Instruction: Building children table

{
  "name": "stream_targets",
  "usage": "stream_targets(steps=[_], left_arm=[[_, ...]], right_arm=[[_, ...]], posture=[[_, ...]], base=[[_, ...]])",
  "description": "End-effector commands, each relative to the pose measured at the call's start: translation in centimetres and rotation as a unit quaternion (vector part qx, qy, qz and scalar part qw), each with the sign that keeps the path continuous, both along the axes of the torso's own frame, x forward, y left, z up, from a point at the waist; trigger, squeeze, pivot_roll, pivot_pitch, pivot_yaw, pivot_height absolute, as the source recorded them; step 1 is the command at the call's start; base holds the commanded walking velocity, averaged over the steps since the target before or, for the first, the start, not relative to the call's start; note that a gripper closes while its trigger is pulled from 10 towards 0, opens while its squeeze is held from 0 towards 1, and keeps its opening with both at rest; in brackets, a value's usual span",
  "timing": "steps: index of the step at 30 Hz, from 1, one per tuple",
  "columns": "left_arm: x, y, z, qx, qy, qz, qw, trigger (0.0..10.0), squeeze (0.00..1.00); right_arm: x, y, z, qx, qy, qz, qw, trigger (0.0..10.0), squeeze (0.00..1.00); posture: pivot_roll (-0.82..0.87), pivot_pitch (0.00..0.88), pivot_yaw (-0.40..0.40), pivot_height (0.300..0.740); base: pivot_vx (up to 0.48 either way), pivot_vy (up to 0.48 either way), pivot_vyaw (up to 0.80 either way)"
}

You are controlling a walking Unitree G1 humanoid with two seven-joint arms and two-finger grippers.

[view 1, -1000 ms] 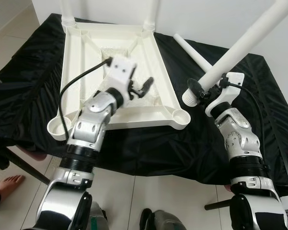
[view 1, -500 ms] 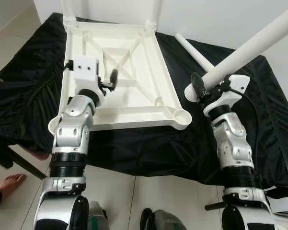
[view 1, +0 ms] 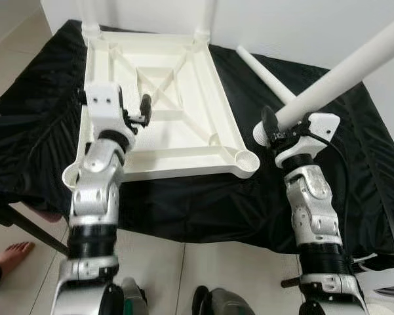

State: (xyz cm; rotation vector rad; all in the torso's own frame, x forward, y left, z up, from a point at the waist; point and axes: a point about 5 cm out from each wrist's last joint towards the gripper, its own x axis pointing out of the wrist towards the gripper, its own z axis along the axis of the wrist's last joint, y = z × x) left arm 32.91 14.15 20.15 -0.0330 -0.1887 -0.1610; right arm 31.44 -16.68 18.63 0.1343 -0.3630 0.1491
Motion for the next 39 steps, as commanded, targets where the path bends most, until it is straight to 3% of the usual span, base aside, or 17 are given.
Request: stream_targets(steps=[1, 7, 14, 25, 32, 39], left_arm=[[-0.3, -0.1, -0.4, 0.004, -0.003, 0.041, 0.999, 10.0, 0.0], [-1.2, 0.0, -1.6, 0.011, 0.007, 0.058, 0.998, 10.0, 0.0], [-2.4, 0.4, -1.8, 0.022, -0.014, 0.068, 0.997, 10.0, 0.0], [-3.8, 1.4, -3.2, -0.012, -0.025, 0.059, 0.998, 10.0, 0.0], [-4.1, 1.5, -3.1, -0.004, -0.03, 0.062, 0.998, 10.0, 0.0], [-4.9, 1.1, -3.6, 0.02, -0.032, 0.044, 0.998, 10.0, 0.0]], right_arm=[[-0.4, -0.1, 0.1, -0.006, -0.01, -0.008, 1.0, 10.0, 0.0], [-1.2, 0.0, -0.7, -0.007, -0.002, -0.014, 1.0, 10.0, 0.0], [-1.7, 0.9, -1.6, 0.0, 0.012, -0.009, 1.0, 10.0, 0.0], [-2.6, 1.4, -3.0, -0.007, 0.019, -0.015, 1.0, 10.0, 0.0], [-3.1, 1.0, -2.8, -0.009, 0.013, -0.025, 1.0, 10.0, 0.0], [-4.1, -0.7, -3.0, -0.054, 0.008, -0.042, 0.998, 10.0, 0.0]], posture=[[0.01, 0.047, -0.053, 0.74], [0.02, 0.038, -0.043, 0.74], [0.04, 0.033, -0.052, 0.74], [0.03, 0.001, -0.047, 0.74], [0.03, 0.0, -0.045, 0.74], [0.02, 0.022, -0.048, 0.74]], base=[[0.0, 0.0, 0.0], [0.0, 0.0, 0.0], [0.0, 0.0, 0.0], [0.0, 0.0, 0.0], [0.0, 0.0, 0.0], [0.0, 0.0, 0.0]])
